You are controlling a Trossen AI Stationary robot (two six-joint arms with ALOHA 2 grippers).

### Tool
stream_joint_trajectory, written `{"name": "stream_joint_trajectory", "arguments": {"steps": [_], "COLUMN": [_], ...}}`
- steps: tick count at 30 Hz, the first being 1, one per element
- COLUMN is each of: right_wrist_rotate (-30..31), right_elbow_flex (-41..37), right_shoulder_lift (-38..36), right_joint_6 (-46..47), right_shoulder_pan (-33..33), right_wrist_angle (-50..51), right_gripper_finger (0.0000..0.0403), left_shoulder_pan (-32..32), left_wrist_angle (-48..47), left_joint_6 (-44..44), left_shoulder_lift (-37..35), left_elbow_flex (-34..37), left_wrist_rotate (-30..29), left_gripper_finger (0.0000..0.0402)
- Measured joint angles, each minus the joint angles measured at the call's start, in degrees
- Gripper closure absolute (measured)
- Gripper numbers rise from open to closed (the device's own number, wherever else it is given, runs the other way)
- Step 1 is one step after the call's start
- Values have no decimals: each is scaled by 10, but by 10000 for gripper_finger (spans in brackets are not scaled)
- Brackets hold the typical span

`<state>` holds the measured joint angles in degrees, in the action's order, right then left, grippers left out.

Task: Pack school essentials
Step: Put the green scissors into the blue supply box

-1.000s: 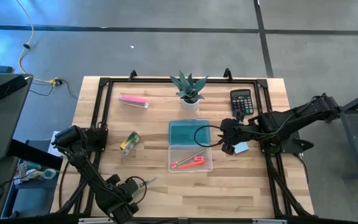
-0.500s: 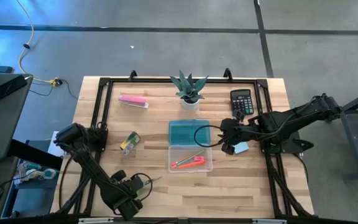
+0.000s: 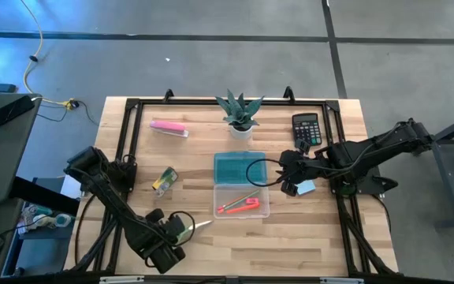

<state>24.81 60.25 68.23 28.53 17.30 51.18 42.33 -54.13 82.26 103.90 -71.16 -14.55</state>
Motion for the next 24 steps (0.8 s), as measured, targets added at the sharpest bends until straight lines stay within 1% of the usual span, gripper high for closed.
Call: {"name": "stream_joint_trajectory", "arguments": {"steps": [5,8,18,21,24], "right_wrist_rotate": [0,-1,-2,-4,-5], "right_elbow_flex": [0,0,0,0,0], "right_shoulder_lift": [0,0,0,0,0], "right_joint_6": [0,0,2,2,2], "right_shoulder_pan": [0,0,0,0,0], "right_wrist_angle": [0,0,0,0,0], "right_gripper_finger": [247,247,247,247,247], "left_shoulder_pan": [1,0,1,-1,-3], "left_wrist_angle": [1,8,32,32,32], "left_joint_6": [0,0,1,0,0], "left_shoulder_lift": [0,0,1,1,1], "left_elbow_flex": [0,0,0,0,0], "left_wrist_rotate": [3,3,5,22,48], "left_gripper_finger": [364,362,399,398,379]}}
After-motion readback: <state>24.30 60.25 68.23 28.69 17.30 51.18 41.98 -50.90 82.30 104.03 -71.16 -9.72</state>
